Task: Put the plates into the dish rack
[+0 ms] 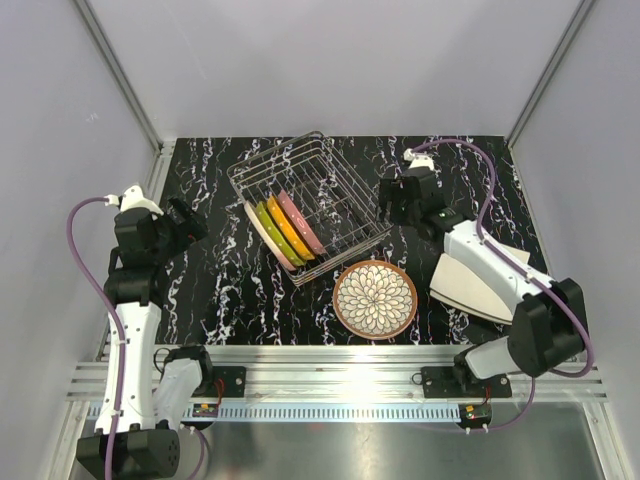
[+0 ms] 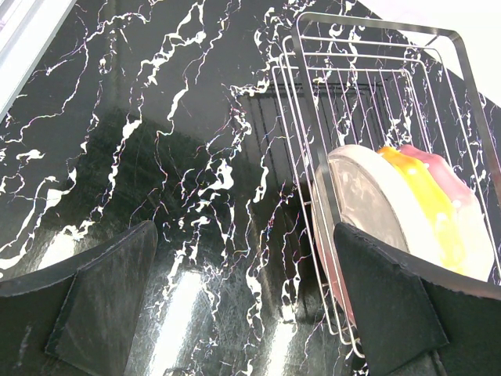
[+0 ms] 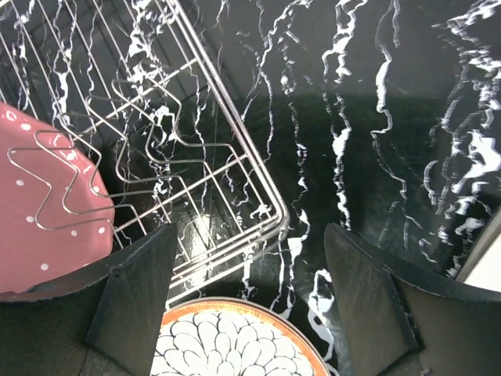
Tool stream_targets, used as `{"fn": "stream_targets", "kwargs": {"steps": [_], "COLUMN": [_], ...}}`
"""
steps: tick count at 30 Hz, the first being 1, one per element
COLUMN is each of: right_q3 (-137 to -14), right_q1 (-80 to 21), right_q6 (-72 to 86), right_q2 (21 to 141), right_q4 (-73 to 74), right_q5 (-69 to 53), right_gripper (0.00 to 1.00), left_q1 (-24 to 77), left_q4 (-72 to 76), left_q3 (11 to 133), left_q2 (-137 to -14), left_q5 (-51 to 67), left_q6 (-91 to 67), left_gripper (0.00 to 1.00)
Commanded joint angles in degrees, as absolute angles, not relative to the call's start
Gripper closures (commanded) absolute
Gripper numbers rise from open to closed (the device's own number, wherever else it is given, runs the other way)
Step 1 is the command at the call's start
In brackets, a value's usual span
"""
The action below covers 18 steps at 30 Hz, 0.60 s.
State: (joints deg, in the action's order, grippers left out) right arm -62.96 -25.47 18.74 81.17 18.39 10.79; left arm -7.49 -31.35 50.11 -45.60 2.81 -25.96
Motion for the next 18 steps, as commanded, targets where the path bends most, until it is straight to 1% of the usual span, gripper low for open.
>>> {"fn": "stream_targets", "kwargs": {"steps": [1,8,15,18], "right_q3": [-64.60,-66.36,-65.57,-64.60], "right_q1": [-25.22,-25.31,-25.31,-25.84], "right_q6": [19.25,19.69,21.35,22.41], "right_q2": [84.01,88.86,89.04,87.46], "right_q4": [14.25,13.19,12.48,11.78], "right_q5": [6.25,2.90,-1.93,-3.95], "right_gripper": [0.17,0.18,0.28,0.29], "left_q1": [-7.73,-7.47,-6.94,-6.77], "left_q4": [-28.56,-28.56,-28.74,-28.74], "left_q3": [49.92,49.92,49.92,49.75], "left_q2": [-45.79,-46.23,-46.23,-45.97], "left_q5": [3.34,3.16,2.55,2.20], "left_q6": [-25.93,-25.93,-25.75,-25.75], "left_gripper": [0.01,0.01,0.01,0.01]}}
